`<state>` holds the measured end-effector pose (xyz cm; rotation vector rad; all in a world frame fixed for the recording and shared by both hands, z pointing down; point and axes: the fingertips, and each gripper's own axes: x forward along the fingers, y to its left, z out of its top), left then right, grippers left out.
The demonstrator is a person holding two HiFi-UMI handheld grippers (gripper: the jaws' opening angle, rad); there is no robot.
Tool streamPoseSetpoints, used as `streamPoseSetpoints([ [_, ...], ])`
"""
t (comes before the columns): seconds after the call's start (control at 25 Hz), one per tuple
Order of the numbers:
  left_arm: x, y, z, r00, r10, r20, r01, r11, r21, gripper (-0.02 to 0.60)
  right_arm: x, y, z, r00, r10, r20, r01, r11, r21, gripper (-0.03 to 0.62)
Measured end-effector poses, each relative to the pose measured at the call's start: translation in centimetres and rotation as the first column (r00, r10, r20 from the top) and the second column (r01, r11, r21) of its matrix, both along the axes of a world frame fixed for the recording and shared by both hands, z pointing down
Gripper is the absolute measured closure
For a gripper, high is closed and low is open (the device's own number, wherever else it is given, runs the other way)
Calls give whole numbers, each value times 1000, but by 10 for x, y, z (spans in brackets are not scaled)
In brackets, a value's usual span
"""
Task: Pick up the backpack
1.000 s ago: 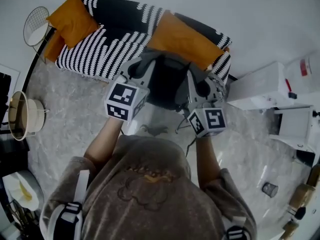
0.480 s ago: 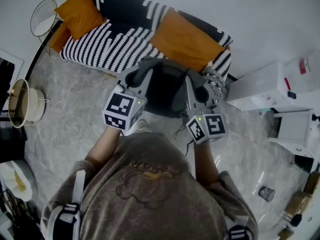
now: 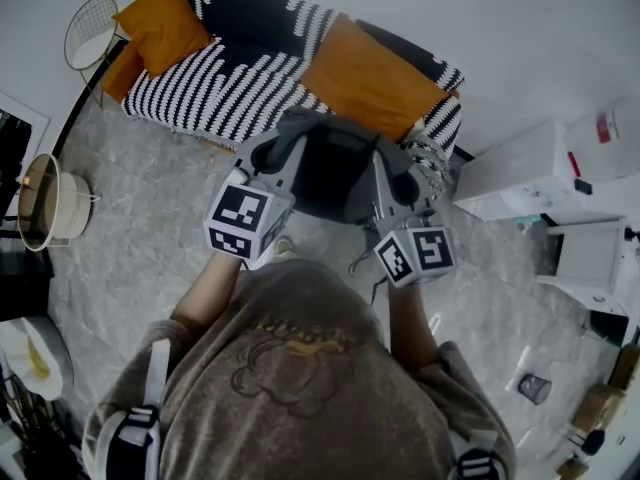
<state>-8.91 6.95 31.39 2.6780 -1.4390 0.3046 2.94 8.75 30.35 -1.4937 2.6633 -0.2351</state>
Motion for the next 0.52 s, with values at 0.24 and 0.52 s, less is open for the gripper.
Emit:
streamPoseSetpoints([
  [0.24,5,0,-5,1000,9,7,-9,1000,17,551,5,2,-3,1000,6,4,-6,1000,7,557],
  [0.52,4,-7,8,1000,8,16,-7,999,-42,551,3,-8,2,1000,1,-1,-1,1000,-4,557],
])
